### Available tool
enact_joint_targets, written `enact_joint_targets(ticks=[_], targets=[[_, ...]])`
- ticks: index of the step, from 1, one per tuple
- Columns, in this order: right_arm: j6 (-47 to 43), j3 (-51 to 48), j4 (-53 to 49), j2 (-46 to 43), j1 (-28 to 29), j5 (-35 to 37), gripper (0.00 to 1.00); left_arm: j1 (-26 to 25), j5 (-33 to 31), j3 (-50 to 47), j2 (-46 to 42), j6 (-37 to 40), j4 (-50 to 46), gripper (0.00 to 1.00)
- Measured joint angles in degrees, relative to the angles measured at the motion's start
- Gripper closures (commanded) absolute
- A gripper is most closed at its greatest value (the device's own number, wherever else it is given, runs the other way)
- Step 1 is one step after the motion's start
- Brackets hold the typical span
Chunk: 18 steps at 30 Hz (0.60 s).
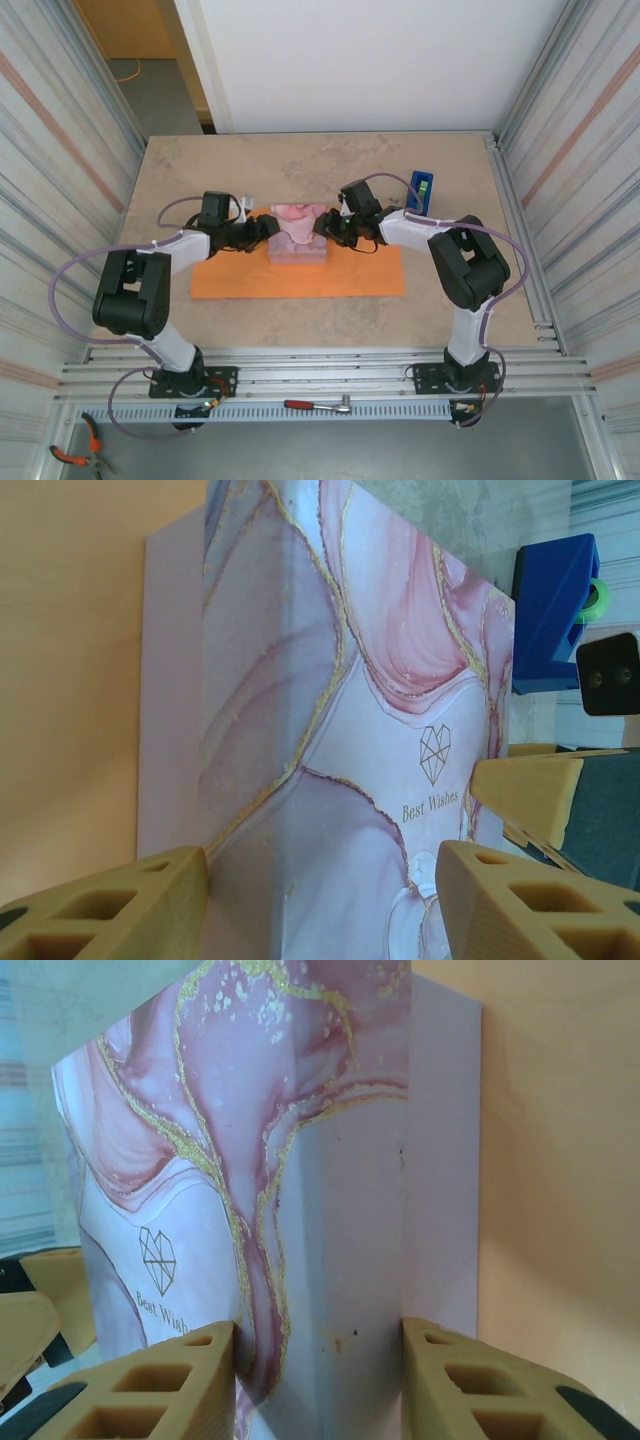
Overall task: Wrap the gift box in paper
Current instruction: Move the gift box onto the wrapping paper.
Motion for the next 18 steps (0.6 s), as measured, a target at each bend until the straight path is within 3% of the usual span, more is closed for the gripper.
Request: enact_joint_targets(ticks=[18], targets=[[1.3,-6.9,0.3,-7.3,-0.3,3.2,0.66,-3.8,-0.1,-0.1,-1.2,0.0,-1.1,0.38]])
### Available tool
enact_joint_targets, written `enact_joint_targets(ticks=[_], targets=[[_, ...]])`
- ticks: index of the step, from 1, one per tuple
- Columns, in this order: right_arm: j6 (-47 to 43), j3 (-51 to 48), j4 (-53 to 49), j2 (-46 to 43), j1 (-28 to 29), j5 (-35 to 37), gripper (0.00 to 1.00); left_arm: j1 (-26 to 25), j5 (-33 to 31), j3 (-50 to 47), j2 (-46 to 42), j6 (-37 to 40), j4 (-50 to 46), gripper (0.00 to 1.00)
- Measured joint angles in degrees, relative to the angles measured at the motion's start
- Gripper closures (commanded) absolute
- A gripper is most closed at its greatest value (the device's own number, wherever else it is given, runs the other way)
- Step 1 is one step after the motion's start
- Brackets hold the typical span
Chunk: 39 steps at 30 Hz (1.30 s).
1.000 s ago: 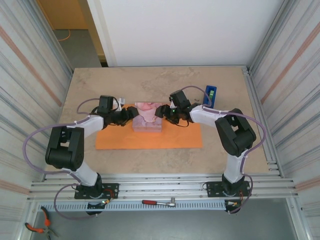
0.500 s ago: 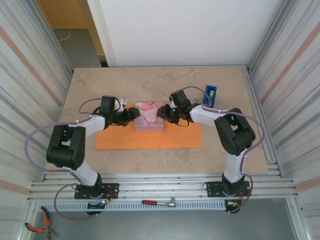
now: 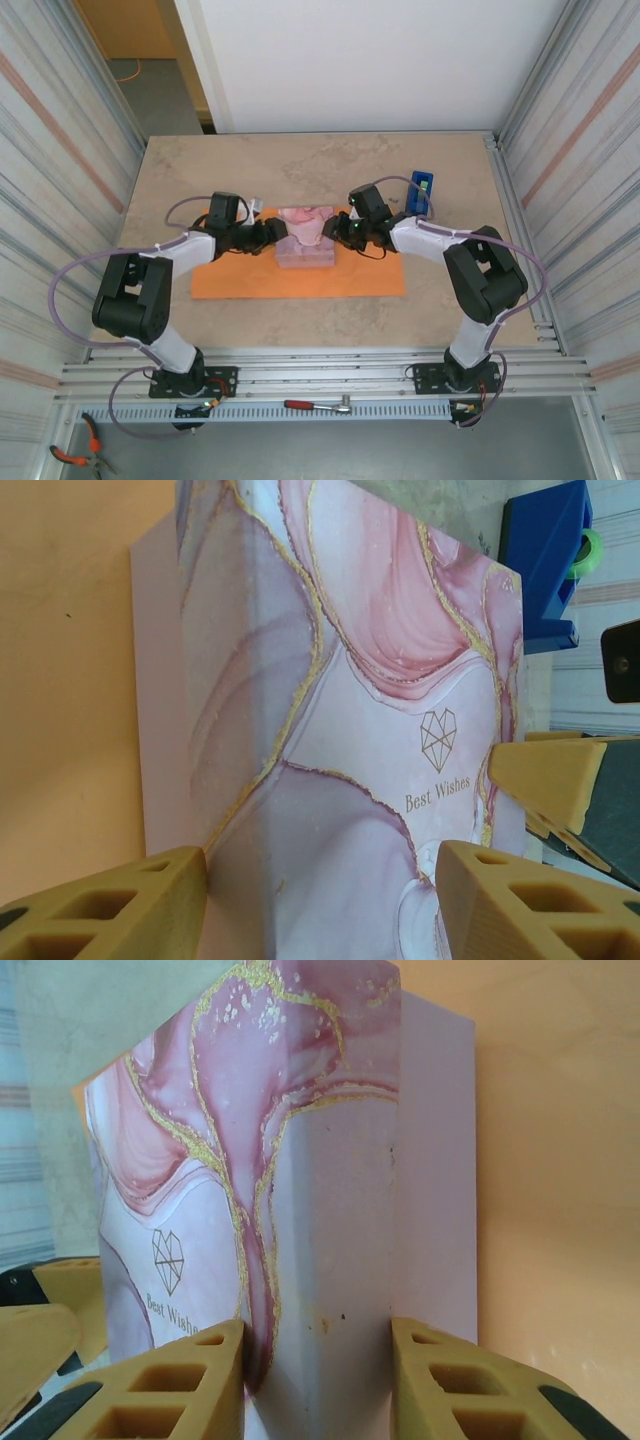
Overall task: Wrap the gift box in paper
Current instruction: Move the gift box onto the wrapping paper.
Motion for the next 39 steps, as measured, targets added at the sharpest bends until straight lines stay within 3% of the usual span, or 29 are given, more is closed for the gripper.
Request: enact_joint_targets(ticks=[7,13,16,24,34,39], targets=[[0.4,-1.3,0.6,-0.2,0.0,0.0,0.48,-0.5,0.0,-0.8,-0.1,0.0,0.1,0.35],[0.4,-1.5,0.5,0.1,0.0,0.0,0.47,-1.0,0.1,-1.7,-1.0,0.0,0.0,0.34],[0.5,-1.5,0.5,0.1,0.0,-0.1,0.41,-1.0,0.1,-1.9,-1.3,0.0,0.0,0.34],[0.9,-1.5,0.5,0.1,0.0,-0.2,0.36,-0.9,0.1,-1.9,-1.5,0.3,-0.2,0.31],[1.0,-2.2,0.4,0.1,-0.2,-0.2,0.34,0.3,0.1,-1.9,-2.3,0.5,-0.4,0.31],[1.2,-3.0,-0.2,-0.3,-0.5,0.2,0.23,0.3,0.1,-1.9,-3.0,0.7,-0.6,0.31]])
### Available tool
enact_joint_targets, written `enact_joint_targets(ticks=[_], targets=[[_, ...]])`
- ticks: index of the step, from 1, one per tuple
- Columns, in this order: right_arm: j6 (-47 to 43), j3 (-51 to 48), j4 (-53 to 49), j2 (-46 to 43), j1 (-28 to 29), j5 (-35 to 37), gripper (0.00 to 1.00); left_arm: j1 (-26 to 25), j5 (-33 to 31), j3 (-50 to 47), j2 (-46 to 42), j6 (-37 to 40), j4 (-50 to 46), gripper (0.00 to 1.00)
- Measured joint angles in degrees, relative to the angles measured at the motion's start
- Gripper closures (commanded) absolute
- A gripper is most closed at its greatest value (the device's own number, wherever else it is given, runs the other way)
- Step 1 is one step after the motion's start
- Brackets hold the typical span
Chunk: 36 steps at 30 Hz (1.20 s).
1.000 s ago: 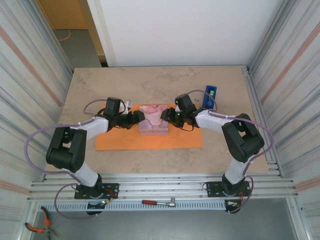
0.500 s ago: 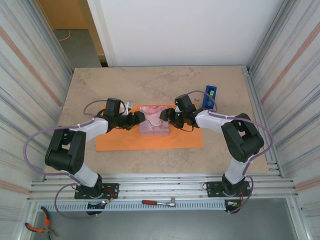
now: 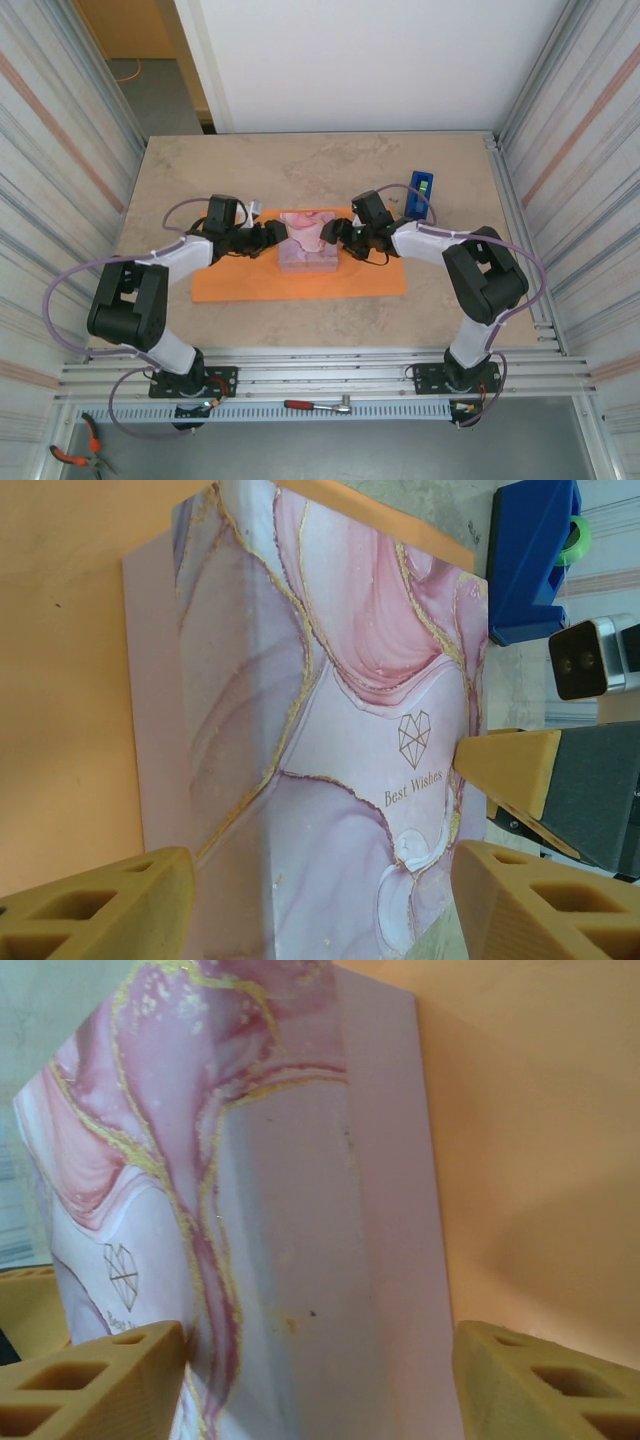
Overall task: Wrap the gift box in paper
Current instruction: Move the gift box onto the wrapping paper, then first fold the wrapping paper around the gift box.
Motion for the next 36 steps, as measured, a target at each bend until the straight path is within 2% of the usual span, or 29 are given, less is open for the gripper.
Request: enact_joint_targets(ticks=[1,4,10,14,18,20,21,25,28,33,36], targets=[[0.0,0.0,-0.7,-0.5,0.0,0.7,0.20,0.0,0.0,0.0,-0.2,0.1,-0.2,0.31],[-0.1,-0.1,-4.5,-3.1,-0.2,2.8,0.01,0.1,-0.5,0.0,-1.4,0.5,-1.2,0.29],[-2.2,0.7,-14.6,-11.9,-0.3,10.7,0.02,0.3,-1.7,0.0,-6.1,1.6,-2.3,0.25],[-3.0,1.1,-20.9,-18.1,0.5,19.8,0.02,0.4,-2.6,0.0,-8.8,2.5,-2.8,0.21],[-2.7,1.3,-26.8,-23.7,1.5,28.1,0.02,0.6,-3.5,0.0,-12.0,3.1,-3.8,0.13],[-1.3,0.8,-29.0,-26.4,0.5,30.7,0.02,0.6,-3.9,-0.1,-14.2,3.5,-4.2,0.05],[-0.6,-0.2,-29.1,-27.7,-0.4,31.1,0.02,0.6,-4.2,-0.2,-15.2,3.7,-4.3,0.01],[1.8,-9.2,-28.5,-35.1,-4.5,31.3,0.02,0.1,-5.9,-1.2,-19.6,4.3,-5.9,0.01],[2.0,-14.9,-28.8,-38.0,-5.4,30.1,0.01,0.0,-7.1,-2.0,-21.5,4.5,-6.9,0.02],[1.0,-19.6,-28.8,-39.9,-8.5,26.1,0.10,0.0,-8.4,-2.7,-21.7,5.3,-8.0,0.01],[-1.2,-20.4,-28.9,-40.2,-10.4,23.4,0.20,0.0,-9.1,-3.0,-21.4,5.9,-8.6,0.01]])
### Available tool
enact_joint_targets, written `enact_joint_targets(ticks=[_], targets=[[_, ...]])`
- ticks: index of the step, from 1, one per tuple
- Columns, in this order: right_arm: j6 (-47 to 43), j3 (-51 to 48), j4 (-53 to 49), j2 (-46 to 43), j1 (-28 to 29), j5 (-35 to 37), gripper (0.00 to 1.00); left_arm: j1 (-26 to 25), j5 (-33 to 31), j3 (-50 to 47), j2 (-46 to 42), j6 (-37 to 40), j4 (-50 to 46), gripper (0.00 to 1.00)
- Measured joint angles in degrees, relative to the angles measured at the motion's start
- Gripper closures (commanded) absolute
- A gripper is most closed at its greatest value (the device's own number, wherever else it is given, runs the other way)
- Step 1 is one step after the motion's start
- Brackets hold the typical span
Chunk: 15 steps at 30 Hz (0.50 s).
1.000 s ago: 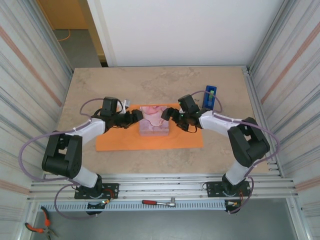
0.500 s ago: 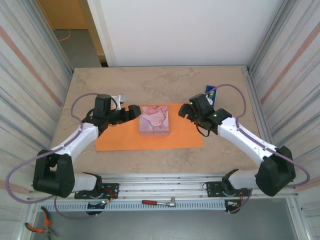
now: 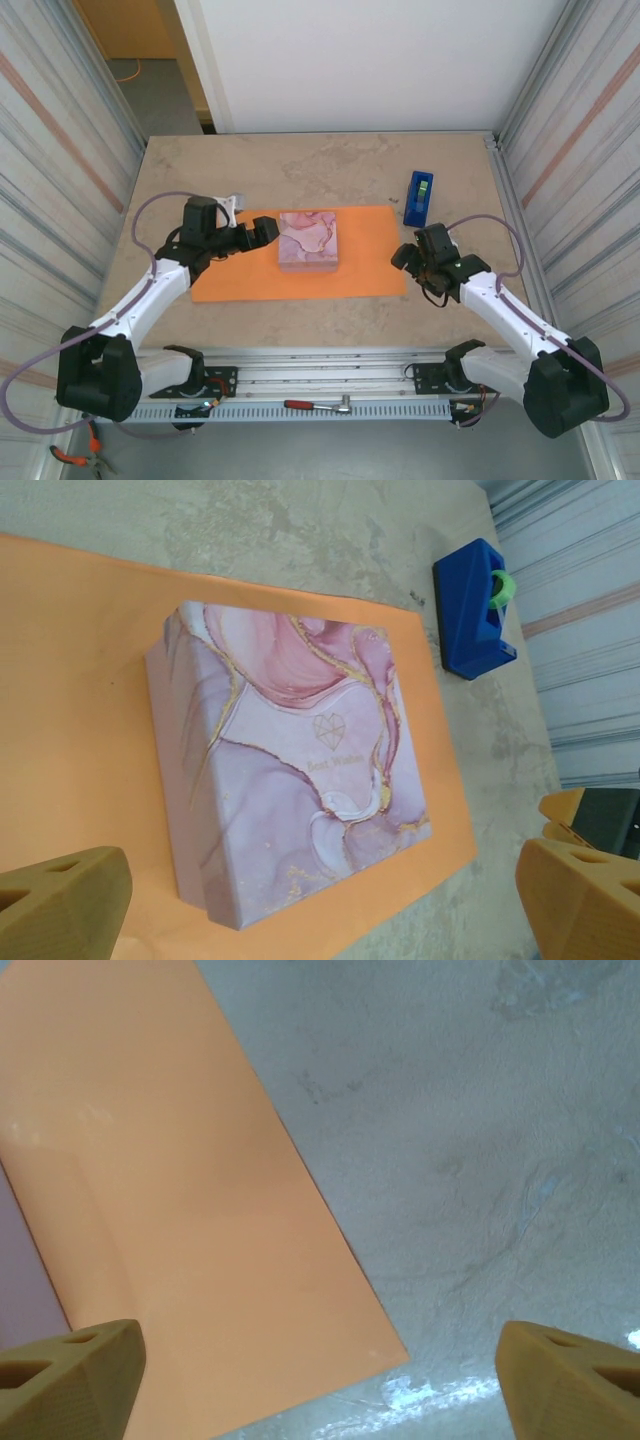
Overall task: Wrap the gift box in paper
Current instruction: First fold the wrapping paper around the gift box.
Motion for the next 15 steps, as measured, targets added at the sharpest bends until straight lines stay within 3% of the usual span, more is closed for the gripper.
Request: enact_joint_targets(ticks=[2,6,15], targets=[[-1.4,0.0,0.1,0.0,-1.1,-1.9,0.29,0.0,-0.2,0.0,0.3,0.3,-0.1,0.01],[-4.3,-1.0,1.1,0.0,-3.3,-5.9,0.37,-0.2,-0.8,0.0,1.0,0.8,-0.2,0.01],[-6.7,-4.2,5.2,5.1,-4.1,-11.5,0.45,-0.4,-1.2,0.0,1.9,1.9,-0.7,0.01]])
